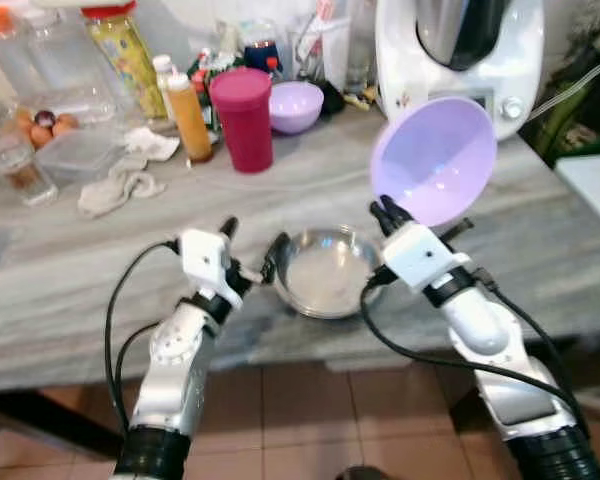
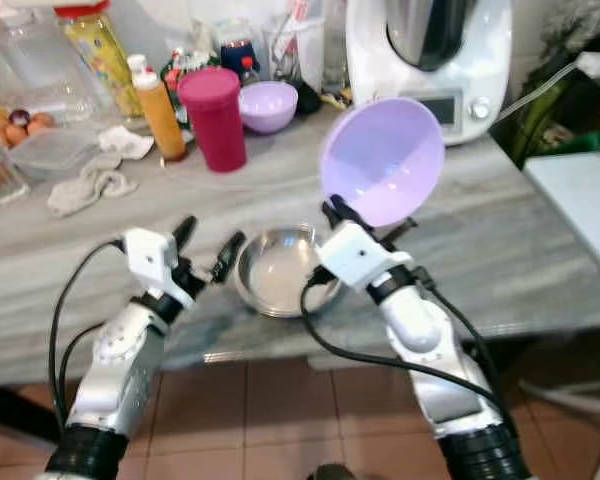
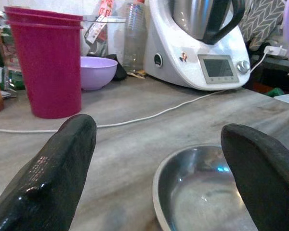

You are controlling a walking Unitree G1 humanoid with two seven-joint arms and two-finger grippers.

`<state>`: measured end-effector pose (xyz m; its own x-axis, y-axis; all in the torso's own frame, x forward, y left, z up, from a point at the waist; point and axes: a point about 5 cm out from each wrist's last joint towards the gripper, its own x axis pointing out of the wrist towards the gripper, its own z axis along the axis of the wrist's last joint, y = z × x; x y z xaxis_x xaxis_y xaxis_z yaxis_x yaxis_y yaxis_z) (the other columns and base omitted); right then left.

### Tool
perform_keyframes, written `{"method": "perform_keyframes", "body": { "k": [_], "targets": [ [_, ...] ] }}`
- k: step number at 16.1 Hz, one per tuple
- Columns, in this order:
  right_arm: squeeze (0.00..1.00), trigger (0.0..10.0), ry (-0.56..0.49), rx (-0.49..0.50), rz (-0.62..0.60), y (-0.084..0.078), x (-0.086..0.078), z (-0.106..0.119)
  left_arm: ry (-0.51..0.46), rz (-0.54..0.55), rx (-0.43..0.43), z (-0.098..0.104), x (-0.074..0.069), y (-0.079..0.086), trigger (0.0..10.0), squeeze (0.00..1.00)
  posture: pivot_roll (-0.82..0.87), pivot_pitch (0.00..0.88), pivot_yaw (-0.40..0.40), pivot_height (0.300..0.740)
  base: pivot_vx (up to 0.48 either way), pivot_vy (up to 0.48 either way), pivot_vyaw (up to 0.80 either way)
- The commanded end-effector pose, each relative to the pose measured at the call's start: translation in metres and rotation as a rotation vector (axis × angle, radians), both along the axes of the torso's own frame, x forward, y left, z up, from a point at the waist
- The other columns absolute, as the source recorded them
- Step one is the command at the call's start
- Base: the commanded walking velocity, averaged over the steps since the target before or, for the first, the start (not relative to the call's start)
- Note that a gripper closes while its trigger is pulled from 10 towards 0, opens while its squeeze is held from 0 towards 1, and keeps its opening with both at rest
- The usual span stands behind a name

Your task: Setting the table

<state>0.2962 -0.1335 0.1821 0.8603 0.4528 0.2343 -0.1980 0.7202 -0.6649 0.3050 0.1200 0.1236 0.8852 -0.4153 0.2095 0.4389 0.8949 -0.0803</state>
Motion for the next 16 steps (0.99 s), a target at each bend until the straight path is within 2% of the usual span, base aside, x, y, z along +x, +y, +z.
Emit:
{"method": "perform_keyframes", "body": {
  "k": [1, 3, 8, 11, 13, 16],
  "targets": [
    [0.00, 10.0, -0.043, 0.001, 0.037, 0.007, -0.002, 0.010, -0.029, 0.033, 0.034, 0.005, -0.002, 0.013, 10.0, 0.00, -0.25, 0.078, 0.045, 0.740, 0.000, 0.000, 0.00],
    [0.00, 10.0, -0.001, -0.040, 0.096, 0.008, -0.001, 0.007, -0.040, 0.026, 0.103, 0.002, -0.010, 0.021, 10.0, 0.00, -0.25, 0.083, 0.045, 0.740, 0.000, 0.000, 0.00],
    [0.00, 10.0, 0.069, -0.123, 0.214, 0.007, 0.007, 0.008, -0.079, -0.076, 0.245, -0.001, -0.033, 0.027, 10.0, 0.00, -0.24, 0.102, 0.049, 0.740, 0.000, 0.000, 0.00],
    [0.00, 10.0, 0.202, -0.119, 0.365, 0.026, 0.017, 0.003, -0.085, -0.142, 0.309, -0.007, -0.046, 0.030, 10.0, 0.00, -0.23, 0.108, 0.046, 0.740, 0.000, 0.000, 0.00],
    [0.00, 10.0, 0.286, -0.137, 0.477, 0.038, 0.018, -0.001, -0.089, -0.152, 0.319, -0.006, -0.046, 0.030, 10.0, 0.00, -0.23, 0.112, 0.043, 0.740, 0.000, 0.000, 0.00],
    [0.00, 10.0, 0.351, -0.167, 0.597, 0.048, 0.021, 0.001, -0.106, -0.168, 0.331, -0.004, -0.049, 0.029, 10.0, 0.00, -0.22, 0.113, 0.040, 0.740, 0.000, 0.000, 0.00]
  ]
}}
